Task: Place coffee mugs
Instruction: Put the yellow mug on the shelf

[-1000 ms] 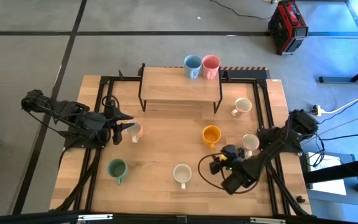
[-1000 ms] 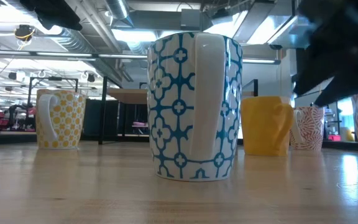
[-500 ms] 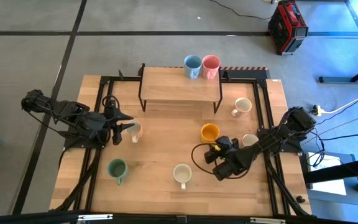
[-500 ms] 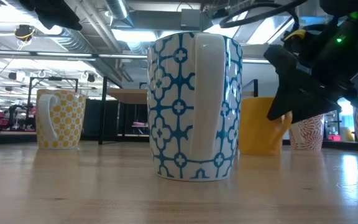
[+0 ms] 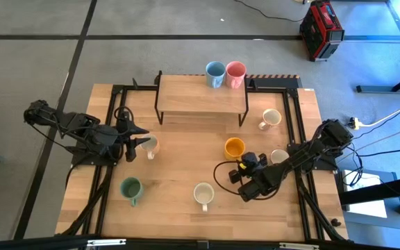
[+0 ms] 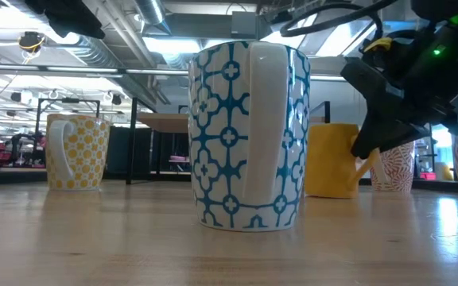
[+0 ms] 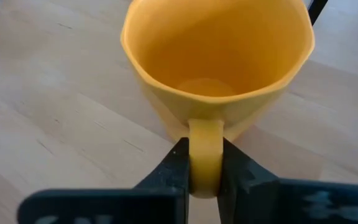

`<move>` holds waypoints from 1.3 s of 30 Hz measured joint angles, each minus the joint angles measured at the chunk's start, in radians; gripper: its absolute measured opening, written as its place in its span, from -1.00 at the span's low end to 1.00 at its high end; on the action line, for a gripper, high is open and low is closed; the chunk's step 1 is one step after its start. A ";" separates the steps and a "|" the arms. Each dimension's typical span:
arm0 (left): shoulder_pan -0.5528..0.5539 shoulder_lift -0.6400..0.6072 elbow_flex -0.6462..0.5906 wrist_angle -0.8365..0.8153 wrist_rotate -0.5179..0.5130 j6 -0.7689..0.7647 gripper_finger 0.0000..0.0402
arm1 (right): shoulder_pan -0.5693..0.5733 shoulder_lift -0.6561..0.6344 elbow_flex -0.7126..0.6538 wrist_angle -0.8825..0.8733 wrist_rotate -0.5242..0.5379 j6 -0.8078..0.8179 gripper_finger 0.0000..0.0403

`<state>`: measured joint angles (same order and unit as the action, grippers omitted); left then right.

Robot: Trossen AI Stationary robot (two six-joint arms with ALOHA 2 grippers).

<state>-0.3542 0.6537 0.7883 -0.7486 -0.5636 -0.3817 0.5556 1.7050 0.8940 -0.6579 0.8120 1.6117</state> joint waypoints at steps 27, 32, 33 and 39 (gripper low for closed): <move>0.000 0.000 0.000 0.001 0.000 0.027 -0.39 | -0.022 0.001 0.364 -0.186 0.024 -0.264 -0.86; 0.000 0.000 0.000 0.001 0.000 0.002 -0.39 | -0.054 0.001 0.491 -0.187 0.018 -0.407 -0.86; 0.000 0.000 0.000 0.001 0.000 -0.003 -0.39 | -0.062 0.001 0.516 -0.187 0.015 -0.442 -0.86; 0.000 0.002 0.000 0.002 0.000 -0.008 -0.39 | -0.138 0.001 0.644 -0.183 0.003 -0.639 -0.86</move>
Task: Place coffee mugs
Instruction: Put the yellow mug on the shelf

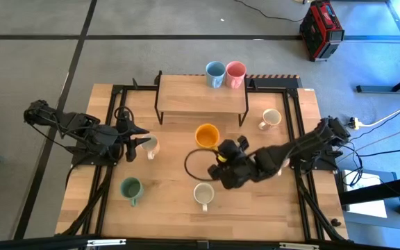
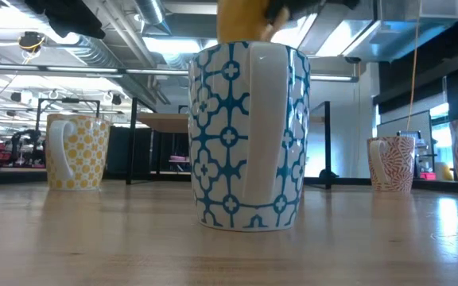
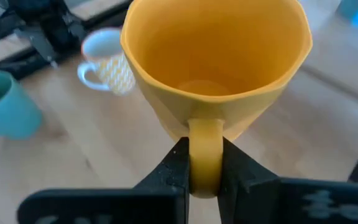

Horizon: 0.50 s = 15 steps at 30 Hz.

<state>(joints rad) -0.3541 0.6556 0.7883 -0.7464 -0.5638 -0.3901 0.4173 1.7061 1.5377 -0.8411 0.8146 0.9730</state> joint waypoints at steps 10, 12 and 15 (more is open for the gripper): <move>0.000 0.000 0.000 0.001 -0.005 -0.002 -0.39 | -0.128 -0.001 0.082 0.048 0.006 -0.152 -0.86; 0.000 0.000 0.000 0.001 -0.005 -0.002 -0.39 | -0.147 -0.001 0.084 0.049 0.006 -0.167 -0.86; 0.000 0.000 0.000 0.001 -0.005 -0.002 -0.39 | -0.174 -0.001 0.085 0.065 0.009 -0.182 -0.86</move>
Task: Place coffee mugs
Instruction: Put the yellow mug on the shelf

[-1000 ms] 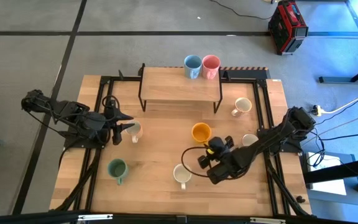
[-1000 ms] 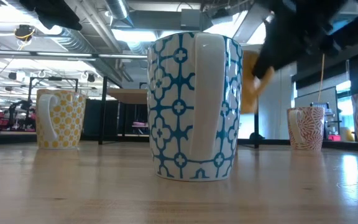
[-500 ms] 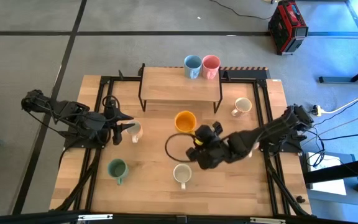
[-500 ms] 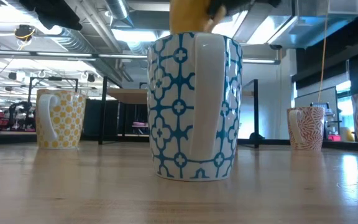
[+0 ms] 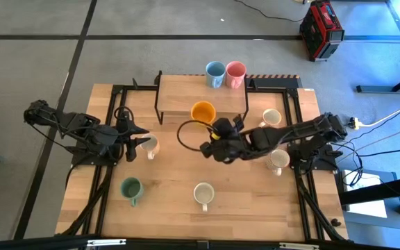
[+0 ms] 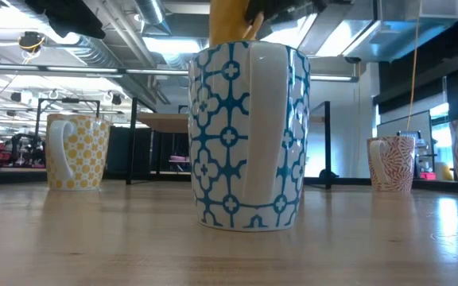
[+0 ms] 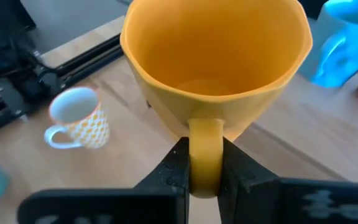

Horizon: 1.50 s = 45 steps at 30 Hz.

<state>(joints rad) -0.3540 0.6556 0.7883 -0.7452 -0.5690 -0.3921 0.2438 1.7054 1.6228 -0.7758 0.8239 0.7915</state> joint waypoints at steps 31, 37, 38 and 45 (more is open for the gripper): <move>0.000 0.059 0.000 0.007 -0.022 0.019 -0.39 | -0.278 0.185 0.189 0.268 0.076 -0.145 -0.86; 0.000 0.058 0.000 0.006 -0.021 0.019 -0.39 | -0.309 0.310 0.370 0.147 0.058 -0.143 -0.86; 0.000 0.059 0.000 0.006 -0.021 0.019 -0.39 | -0.321 0.325 0.389 0.142 0.063 -0.136 -0.86; 0.000 0.058 0.000 0.004 -0.017 0.019 -0.39 | -0.399 0.383 0.410 0.070 0.028 -0.032 -0.86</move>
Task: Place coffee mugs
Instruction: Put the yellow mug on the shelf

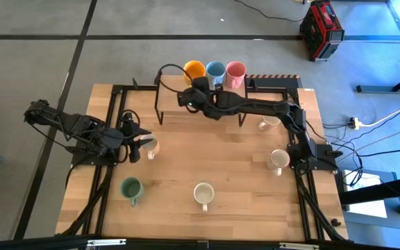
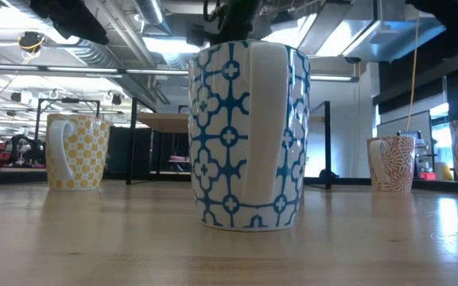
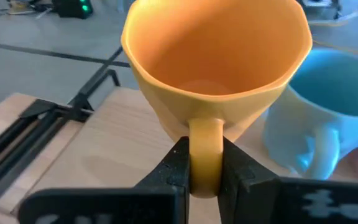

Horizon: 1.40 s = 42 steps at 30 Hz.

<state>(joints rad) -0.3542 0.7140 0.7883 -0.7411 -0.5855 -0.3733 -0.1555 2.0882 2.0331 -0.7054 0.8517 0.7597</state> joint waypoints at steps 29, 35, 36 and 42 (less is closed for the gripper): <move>0.000 0.000 0.000 0.001 -0.006 0.000 -0.39 | -0.088 0.081 0.002 -0.018 -0.114 0.124 -0.86; 0.000 0.000 0.000 0.001 -0.007 0.000 -0.39 | -0.099 0.081 0.002 -0.021 -0.104 0.148 -0.83; 0.000 0.000 0.000 0.001 -0.007 0.000 -0.39 | -0.101 0.081 0.002 -0.022 -0.106 0.148 -0.83; 0.000 0.000 0.000 0.001 -0.007 0.000 -0.39 | -0.101 0.081 0.002 -0.022 -0.103 0.149 -0.77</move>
<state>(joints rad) -0.3542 0.7143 0.7883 -0.7399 -0.5926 -0.3733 -0.2565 2.1696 2.0346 -0.7277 0.7491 0.9085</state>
